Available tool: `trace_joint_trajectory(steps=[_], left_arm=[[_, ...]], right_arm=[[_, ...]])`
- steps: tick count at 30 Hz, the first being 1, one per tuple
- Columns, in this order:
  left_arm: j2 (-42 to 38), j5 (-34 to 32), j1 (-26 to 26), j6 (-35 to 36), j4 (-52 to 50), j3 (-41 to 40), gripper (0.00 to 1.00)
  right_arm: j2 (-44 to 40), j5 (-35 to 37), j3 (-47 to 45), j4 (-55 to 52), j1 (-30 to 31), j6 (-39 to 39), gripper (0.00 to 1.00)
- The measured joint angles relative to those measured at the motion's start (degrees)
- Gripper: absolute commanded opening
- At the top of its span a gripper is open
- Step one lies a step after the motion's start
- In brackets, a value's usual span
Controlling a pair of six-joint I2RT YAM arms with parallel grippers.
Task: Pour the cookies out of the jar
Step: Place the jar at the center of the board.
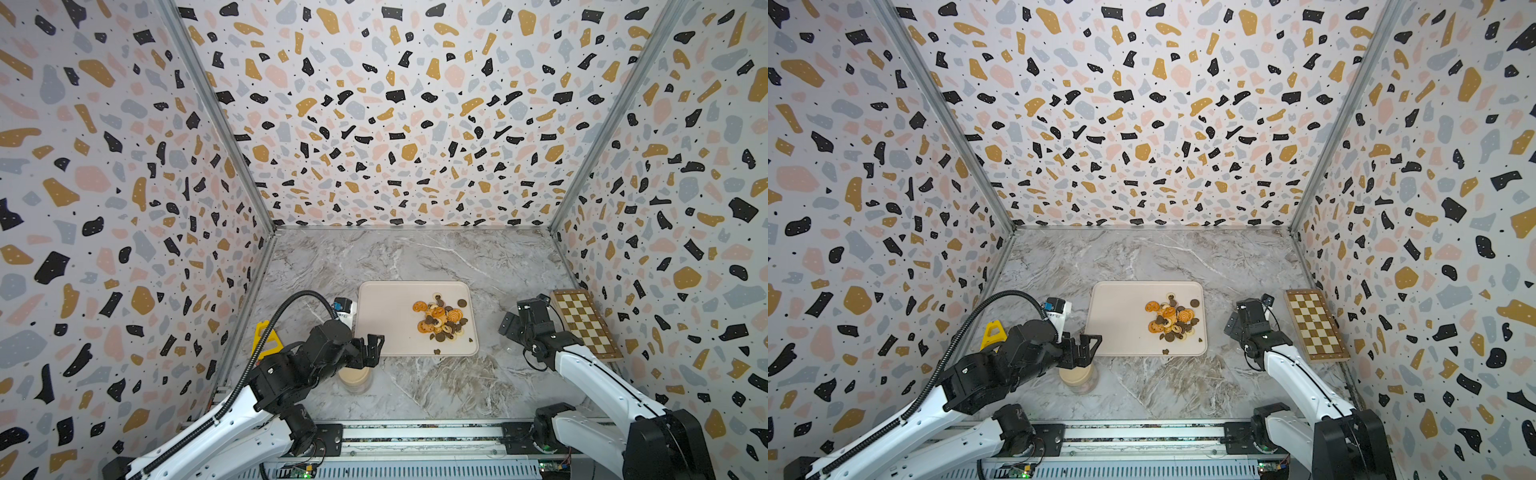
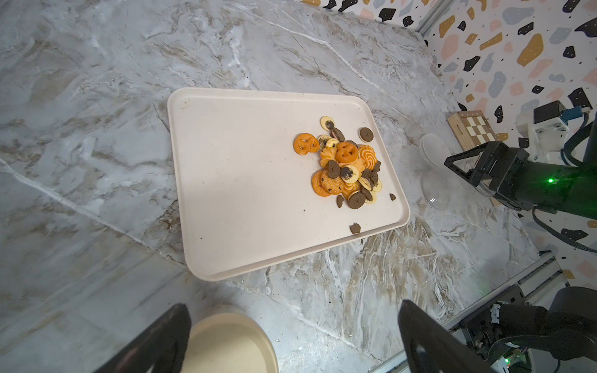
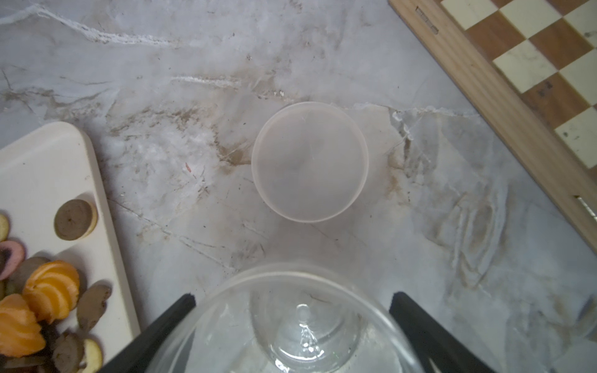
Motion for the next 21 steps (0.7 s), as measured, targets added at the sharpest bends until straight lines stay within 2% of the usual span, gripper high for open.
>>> trace_joint_trajectory(steps=[7, 12, 21], left_arm=[[0.3, -0.2, 0.0, 0.0, 0.0, 0.0, 0.99], [0.3, -1.8, 0.0, -0.2, -0.4, 0.0, 0.99], [0.9, -5.6, 0.7, -1.9, -2.3, 0.3, 0.99]], right_arm=[[-0.4, 1.2, 2.3, -4.2, 1.4, 0.5, 0.98], [-4.7, 2.4, 5.6, -8.6, 2.3, 1.2, 0.99], [-9.8, 2.3, 15.7, -18.1, 5.9, 2.3, 0.95]])
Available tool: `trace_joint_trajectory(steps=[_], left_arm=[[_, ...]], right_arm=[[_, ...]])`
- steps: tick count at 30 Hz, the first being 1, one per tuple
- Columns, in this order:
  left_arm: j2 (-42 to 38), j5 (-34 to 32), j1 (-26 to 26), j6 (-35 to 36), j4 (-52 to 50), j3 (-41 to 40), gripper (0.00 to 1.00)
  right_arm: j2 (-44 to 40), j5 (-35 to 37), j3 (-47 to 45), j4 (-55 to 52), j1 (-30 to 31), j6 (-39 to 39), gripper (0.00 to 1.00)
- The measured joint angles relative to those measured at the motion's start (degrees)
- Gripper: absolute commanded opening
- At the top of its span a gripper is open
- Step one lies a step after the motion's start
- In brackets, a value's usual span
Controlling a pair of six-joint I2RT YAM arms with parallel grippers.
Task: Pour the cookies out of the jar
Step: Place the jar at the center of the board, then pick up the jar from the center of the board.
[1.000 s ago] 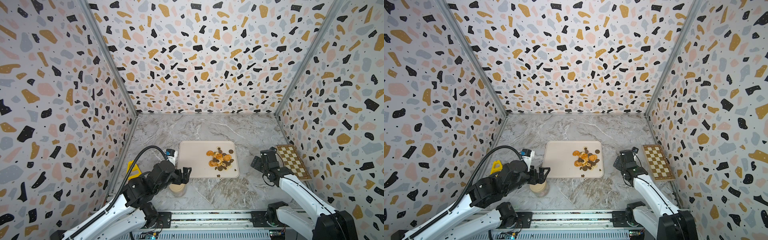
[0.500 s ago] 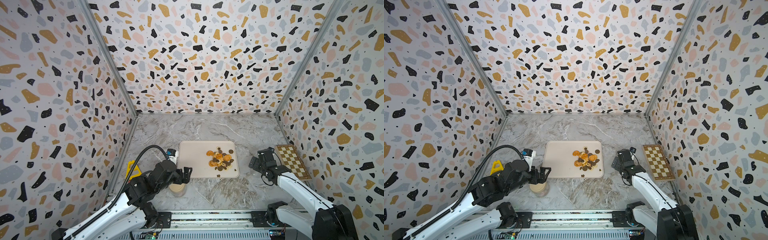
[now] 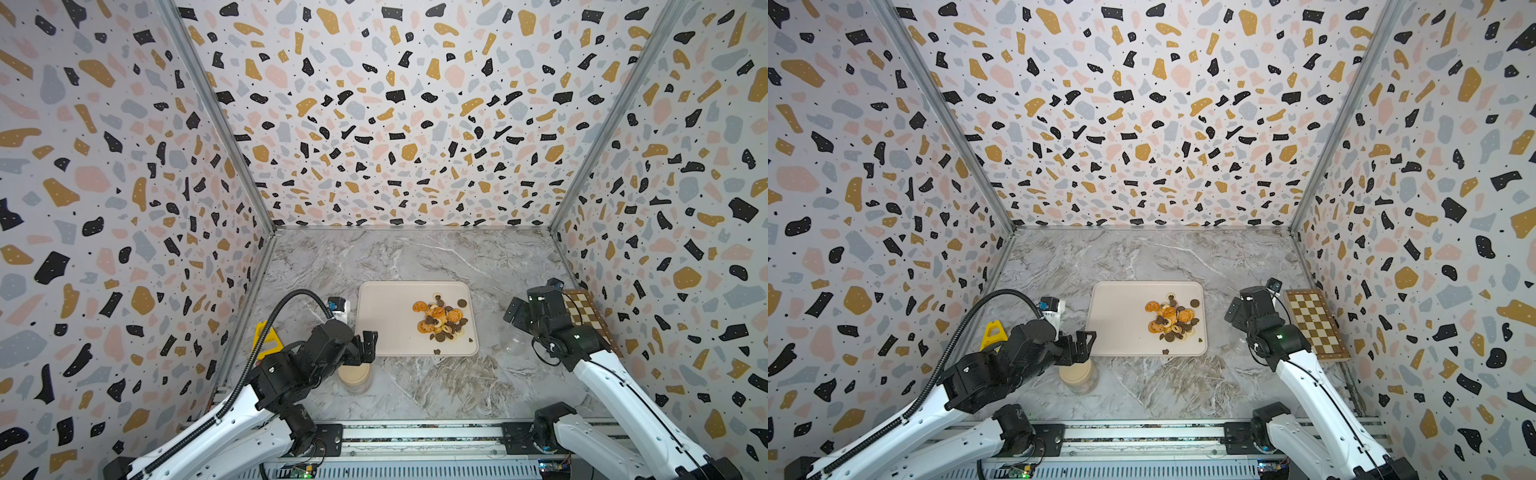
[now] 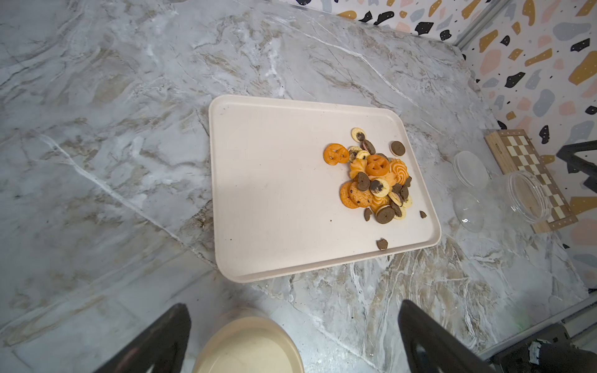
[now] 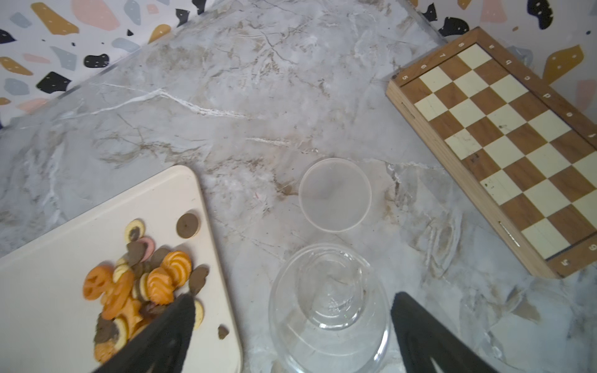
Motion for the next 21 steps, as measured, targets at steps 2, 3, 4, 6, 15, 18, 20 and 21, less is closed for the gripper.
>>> trace_joint_trajectory(steps=[2, 3, 4, 6, 15, 18, 20, 21], left_arm=[[1.0, -0.1, 0.3, 0.0, -1.2, 1.0, 0.99], [1.7, -0.1, 0.7, 0.0, -1.7, 1.8, 0.99], [2.5, 0.0, 1.2, 0.1, -2.0, 2.4, 0.99], [3.7, 0.3, 2.7, 0.0, -2.3, 3.2, 0.99], [6.3, 4.9, 10.2, 1.2, -4.7, 4.6, 0.99], [6.9, 7.0, 12.7, 2.0, -5.1, 4.6, 0.99], [7.4, 8.6, 14.8, 2.4, -5.3, 4.6, 0.99], [7.5, 9.2, 15.9, 2.6, -5.4, 4.6, 0.99]], right_arm=[[-0.5, -0.1, 2.0, -1.7, 2.1, 0.4, 0.95], [-0.6, -0.1, 3.2, -2.8, 3.6, 0.7, 0.95], [-0.5, -0.1, 4.3, -3.7, 4.9, 0.9, 0.94], [-0.2, 0.0, 6.3, -5.1, 7.8, 1.8, 0.94], [3.1, 2.5, 10.3, -7.8, 24.8, 8.0, 0.91], [4.5, 3.4, 10.3, -7.3, 30.9, 9.9, 0.91], [5.6, 3.9, 10.3, -6.6, 35.2, 10.7, 0.91], [6.3, 4.3, 10.3, -6.0, 37.5, 11.0, 0.91]])
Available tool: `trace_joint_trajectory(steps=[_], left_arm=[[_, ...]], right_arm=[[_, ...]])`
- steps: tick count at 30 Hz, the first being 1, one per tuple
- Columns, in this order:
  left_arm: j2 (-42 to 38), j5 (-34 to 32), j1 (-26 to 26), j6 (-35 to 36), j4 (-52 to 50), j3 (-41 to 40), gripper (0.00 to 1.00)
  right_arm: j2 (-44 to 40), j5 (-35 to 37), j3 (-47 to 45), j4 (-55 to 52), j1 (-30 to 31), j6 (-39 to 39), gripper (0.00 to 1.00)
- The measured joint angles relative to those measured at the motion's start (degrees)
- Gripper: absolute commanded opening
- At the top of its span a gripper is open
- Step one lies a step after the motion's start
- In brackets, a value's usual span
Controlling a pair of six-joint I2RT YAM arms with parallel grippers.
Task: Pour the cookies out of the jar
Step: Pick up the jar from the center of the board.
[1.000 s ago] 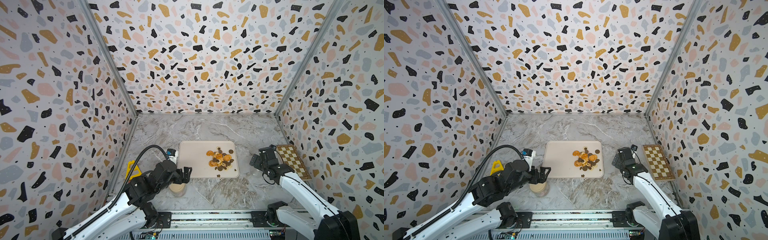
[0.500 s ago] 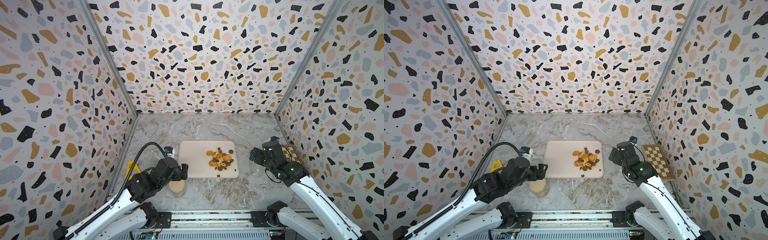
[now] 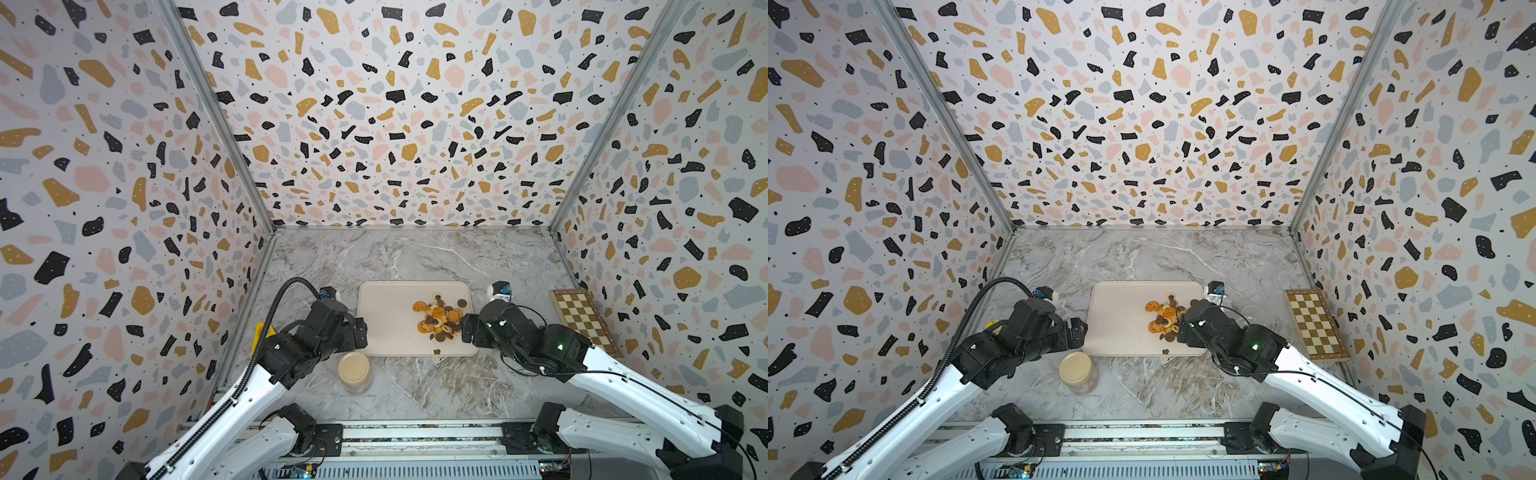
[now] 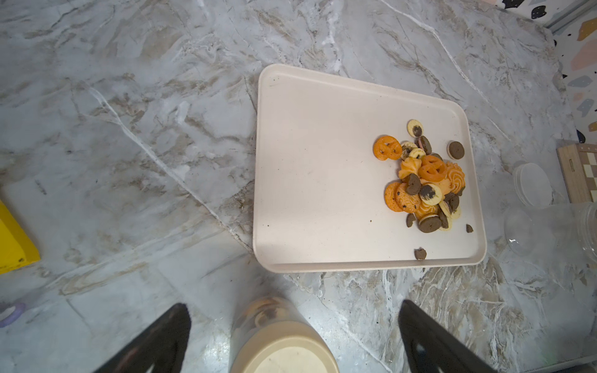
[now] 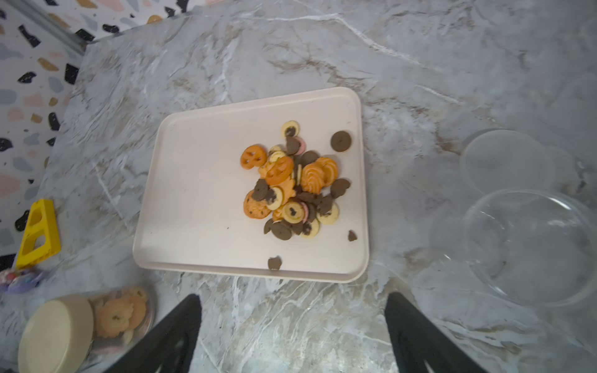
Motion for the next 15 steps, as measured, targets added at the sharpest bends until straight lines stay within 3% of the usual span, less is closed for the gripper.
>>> trace_joint_trajectory(steps=[6, 15], left_arm=[[0.0, 3.2, 4.4, 0.7, -0.2, 0.0, 0.99], [-2.4, 6.1, 7.5, -1.2, -2.0, -0.8, 0.99]], right_arm=[[7.3, 1.1, 3.5, 1.7, 9.8, 0.1, 0.91], [14.6, -0.3, 8.3, 5.7, 15.7, -2.3, 0.95]])
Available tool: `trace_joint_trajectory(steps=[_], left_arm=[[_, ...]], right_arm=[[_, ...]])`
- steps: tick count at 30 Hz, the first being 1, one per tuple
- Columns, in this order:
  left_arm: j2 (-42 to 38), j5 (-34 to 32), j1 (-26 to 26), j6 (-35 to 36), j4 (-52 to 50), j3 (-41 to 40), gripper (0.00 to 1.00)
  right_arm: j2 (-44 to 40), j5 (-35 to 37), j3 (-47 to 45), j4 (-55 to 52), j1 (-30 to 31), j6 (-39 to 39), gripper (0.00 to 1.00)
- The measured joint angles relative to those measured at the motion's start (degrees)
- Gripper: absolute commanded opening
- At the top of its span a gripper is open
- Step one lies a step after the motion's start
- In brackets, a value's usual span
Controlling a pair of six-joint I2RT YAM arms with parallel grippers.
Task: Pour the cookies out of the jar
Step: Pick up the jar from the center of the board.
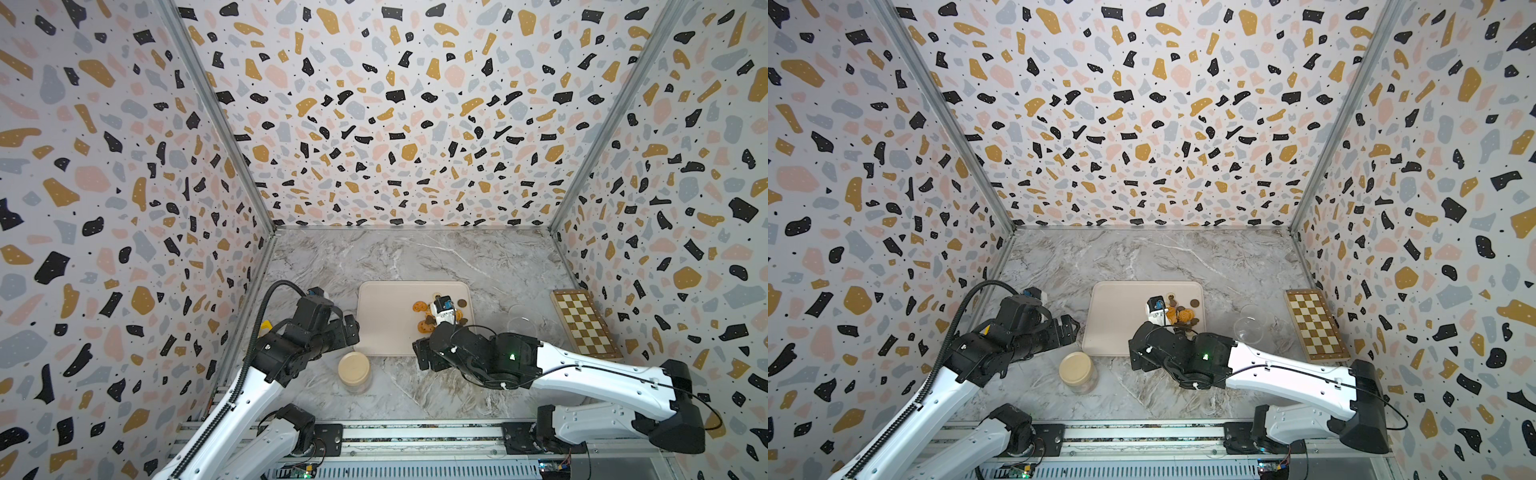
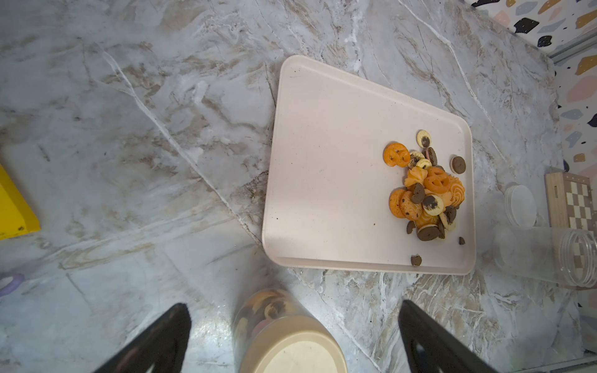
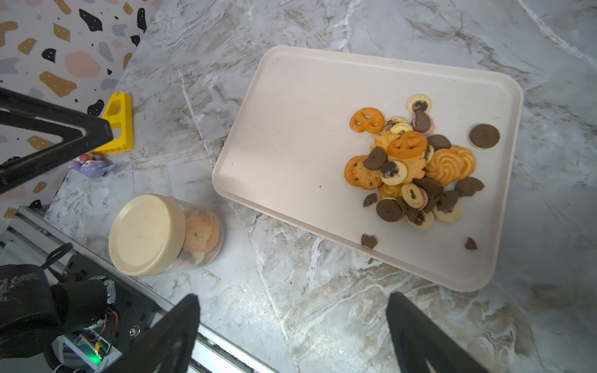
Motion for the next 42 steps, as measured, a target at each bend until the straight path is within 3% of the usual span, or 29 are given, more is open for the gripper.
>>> trace_joint_trajectory(steps=[15, 22, 28, 33, 42], left_arm=[[-11.5, 2.0, 0.6, -10.4, -1.6, -10.4, 0.91], [-9.3, -1.7, 1.5, -15.7, -2.1, -12.1, 0.98], [-1.3, -0.5, 8.8, -20.6, 2.0, -14.6, 0.88], [3.8, 3.2, 15.2, -23.1, 6.4, -19.3, 0.87], [1.4, 7.6, 24.2, -23.6, 7.8, -20.1, 0.88]], right_arm=[[12.1, -4.2, 9.4, 3.3, 4.5, -4.0, 1.0], [23.3, -7.7, 16.1, 6.4, 7.0, -6.9, 1.0], [30.3, -10.0, 19.3, 8.4, 7.5, -9.6, 1.0], [34.1, -10.0, 21.5, 8.9, 7.5, -12.4, 0.99], [42.8, -9.2, 28.6, 8.2, 6.9, -15.9, 1.0]])
